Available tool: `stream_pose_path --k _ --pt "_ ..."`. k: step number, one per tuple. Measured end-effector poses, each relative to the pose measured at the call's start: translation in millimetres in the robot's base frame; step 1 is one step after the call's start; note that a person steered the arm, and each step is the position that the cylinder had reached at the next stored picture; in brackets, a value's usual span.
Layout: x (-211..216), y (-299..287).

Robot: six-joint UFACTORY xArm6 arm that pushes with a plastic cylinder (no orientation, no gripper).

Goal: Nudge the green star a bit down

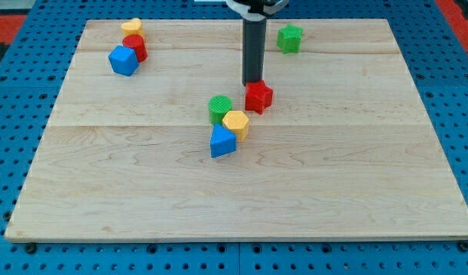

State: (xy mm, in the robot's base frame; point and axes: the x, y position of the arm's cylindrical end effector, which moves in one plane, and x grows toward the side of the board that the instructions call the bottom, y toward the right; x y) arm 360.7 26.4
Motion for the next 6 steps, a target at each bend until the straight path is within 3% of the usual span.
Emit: stream_pose_path --k 1,2,3,4,5,6 --pt "-69 69" --pt "-104 174" --pt "-160 140" --pt "-144 35" --pt "-82 -4" --pt "-121 22"
